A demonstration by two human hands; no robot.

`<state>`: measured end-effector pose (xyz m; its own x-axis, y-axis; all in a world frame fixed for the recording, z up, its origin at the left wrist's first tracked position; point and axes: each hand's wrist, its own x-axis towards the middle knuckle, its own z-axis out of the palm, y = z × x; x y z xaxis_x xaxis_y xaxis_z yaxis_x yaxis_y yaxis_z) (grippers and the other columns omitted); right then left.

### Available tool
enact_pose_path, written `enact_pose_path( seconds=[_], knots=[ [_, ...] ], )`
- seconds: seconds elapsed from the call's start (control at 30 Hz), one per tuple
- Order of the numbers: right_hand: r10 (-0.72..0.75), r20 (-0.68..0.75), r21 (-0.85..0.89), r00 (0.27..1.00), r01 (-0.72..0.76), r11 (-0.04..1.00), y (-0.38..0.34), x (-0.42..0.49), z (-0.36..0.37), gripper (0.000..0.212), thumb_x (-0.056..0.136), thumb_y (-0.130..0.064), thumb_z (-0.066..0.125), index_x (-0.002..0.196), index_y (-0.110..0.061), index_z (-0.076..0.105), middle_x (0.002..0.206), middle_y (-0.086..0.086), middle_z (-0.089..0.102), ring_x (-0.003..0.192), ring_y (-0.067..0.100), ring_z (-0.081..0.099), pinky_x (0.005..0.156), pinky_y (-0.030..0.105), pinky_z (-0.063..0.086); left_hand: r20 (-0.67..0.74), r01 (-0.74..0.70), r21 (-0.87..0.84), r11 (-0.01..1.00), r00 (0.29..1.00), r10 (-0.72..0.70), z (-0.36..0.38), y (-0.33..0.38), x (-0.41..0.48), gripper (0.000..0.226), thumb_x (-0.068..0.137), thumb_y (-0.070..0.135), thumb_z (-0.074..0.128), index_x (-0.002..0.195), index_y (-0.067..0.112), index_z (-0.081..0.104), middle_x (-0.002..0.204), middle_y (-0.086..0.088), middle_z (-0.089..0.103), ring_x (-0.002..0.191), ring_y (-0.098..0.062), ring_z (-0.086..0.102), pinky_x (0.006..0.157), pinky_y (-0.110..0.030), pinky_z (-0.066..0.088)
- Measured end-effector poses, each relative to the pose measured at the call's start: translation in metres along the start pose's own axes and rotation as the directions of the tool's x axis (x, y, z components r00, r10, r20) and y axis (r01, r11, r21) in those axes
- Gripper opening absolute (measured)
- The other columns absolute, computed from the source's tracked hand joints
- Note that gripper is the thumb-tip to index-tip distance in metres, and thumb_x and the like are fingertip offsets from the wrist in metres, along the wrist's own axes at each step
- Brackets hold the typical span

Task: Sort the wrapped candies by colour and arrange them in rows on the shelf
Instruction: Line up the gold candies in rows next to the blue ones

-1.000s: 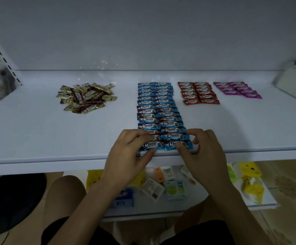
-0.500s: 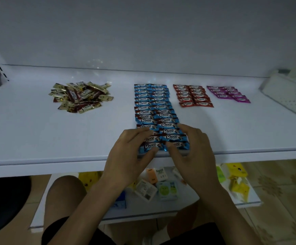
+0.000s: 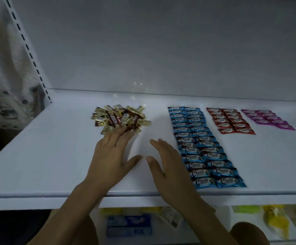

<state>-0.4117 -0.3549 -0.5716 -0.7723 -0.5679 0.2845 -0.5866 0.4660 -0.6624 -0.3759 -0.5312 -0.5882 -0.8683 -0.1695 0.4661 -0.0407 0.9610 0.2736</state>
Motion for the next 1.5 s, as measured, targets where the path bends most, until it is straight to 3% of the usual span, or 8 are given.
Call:
enact_pose_path(
  seconds=[0.13, 0.23, 0.37, 0.47, 0.57, 1.03, 1.3, 1.5],
  knots=[
    [0.027, 0.069, 0.015, 0.997, -0.028, 1.000, -0.018, 0.031, 0.034, 0.045, 0.100, -0.027, 0.040, 0.144, -0.022, 0.032, 0.153, -0.001, 0.027, 0.141, 0.012, 0.020, 0.115, 0.027, 0.020, -0.016, 0.062, 0.045, 0.997, 0.998, -0.061, -0.011, -0.019, -0.004, 0.070, 0.080, 0.060, 0.044, 0.133, 0.015, 0.054, 0.137, -0.009, 0.052, 0.128, -0.031, 0.047, 0.096, -0.047, 0.044],
    [0.079, 0.006, -0.042, 0.997, -0.079, 0.996, -0.024, 0.067, 0.046, 0.052, 0.097, -0.031, 0.047, 0.144, -0.016, 0.032, 0.148, 0.004, 0.034, 0.136, 0.019, 0.028, 0.111, 0.032, 0.027, 0.028, 0.147, 0.042, 0.988, 0.989, -0.148, -0.015, -0.033, 0.003, 0.081, 0.076, 0.065, 0.036, 0.138, 0.014, 0.049, 0.142, -0.011, 0.048, 0.132, -0.032, 0.042, 0.100, -0.050, 0.041],
    [0.152, -0.020, -0.161, 0.988, -0.153, 0.975, -0.018, 0.087, 0.059, 0.069, 0.095, -0.042, 0.047, 0.150, -0.015, 0.016, 0.156, 0.010, 0.018, 0.144, 0.024, 0.013, 0.118, 0.037, 0.015, 0.157, 0.248, 0.047, 0.968, 0.955, -0.252, -0.009, -0.043, 0.003, 0.105, 0.066, 0.080, 0.013, 0.153, 0.021, 0.014, 0.160, -0.007, 0.013, 0.148, -0.023, 0.007, 0.117, -0.043, 0.017],
    [0.166, -0.022, -0.237, 0.986, -0.166, 0.957, -0.009, 0.084, 0.063, 0.072, 0.095, -0.047, 0.045, 0.150, -0.016, 0.010, 0.158, 0.011, 0.011, 0.146, 0.025, 0.008, 0.119, 0.038, 0.010, 0.214, 0.246, 0.092, 0.965, 0.941, -0.261, -0.006, -0.041, 0.004, 0.093, 0.082, 0.077, 0.026, 0.154, 0.024, 0.002, 0.162, -0.003, -0.001, 0.149, -0.018, -0.005, 0.118, -0.037, 0.007],
    [0.185, -0.043, -0.227, 0.982, -0.190, 0.955, -0.008, 0.082, 0.061, 0.070, 0.095, -0.041, 0.048, 0.150, -0.014, 0.013, 0.158, 0.013, 0.013, 0.145, 0.026, 0.009, 0.118, 0.036, 0.010, 0.198, 0.242, 0.089, 0.966, 0.947, -0.255, -0.006, -0.043, 0.002, 0.083, 0.090, 0.066, 0.035, 0.154, 0.024, 0.003, 0.162, -0.003, -0.002, 0.148, -0.018, -0.007, 0.118, -0.035, 0.005],
    [0.167, 0.001, -0.308, 0.986, -0.158, 0.938, -0.013, 0.080, 0.061, 0.059, 0.097, -0.034, 0.044, 0.147, -0.009, 0.024, 0.152, 0.014, 0.028, 0.141, 0.028, 0.023, 0.116, 0.039, 0.020, 0.204, 0.261, 0.060, 0.964, 0.942, -0.268, -0.009, -0.039, 0.002, 0.081, 0.091, 0.063, 0.040, 0.153, 0.022, 0.009, 0.162, -0.003, 0.006, 0.149, -0.020, 0.001, 0.118, -0.033, 0.006],
    [0.133, -0.008, -0.352, 0.991, -0.127, 0.927, -0.016, 0.080, 0.064, 0.055, 0.098, -0.032, 0.041, 0.145, -0.008, 0.026, 0.150, 0.015, 0.029, 0.140, 0.029, 0.024, 0.117, 0.037, 0.018, 0.183, 0.254, 0.032, 0.967, 0.949, -0.255, -0.008, -0.041, 0.002, 0.082, 0.090, 0.065, 0.041, 0.153, 0.019, 0.014, 0.161, -0.006, 0.012, 0.148, -0.022, 0.007, 0.118, -0.035, 0.009],
    [0.122, -0.006, -0.336, 0.993, -0.117, 0.935, -0.013, 0.080, 0.064, 0.056, 0.099, -0.030, 0.041, 0.147, -0.010, 0.022, 0.154, 0.013, 0.021, 0.143, 0.027, 0.013, 0.119, 0.035, 0.011, 0.121, 0.206, 0.046, 0.977, 0.970, -0.210, 0.001, -0.045, -0.001, 0.096, 0.076, 0.074, 0.014, 0.151, 0.015, 0.023, 0.158, -0.009, 0.021, 0.147, -0.027, 0.016, 0.117, -0.039, 0.016]
  ],
)
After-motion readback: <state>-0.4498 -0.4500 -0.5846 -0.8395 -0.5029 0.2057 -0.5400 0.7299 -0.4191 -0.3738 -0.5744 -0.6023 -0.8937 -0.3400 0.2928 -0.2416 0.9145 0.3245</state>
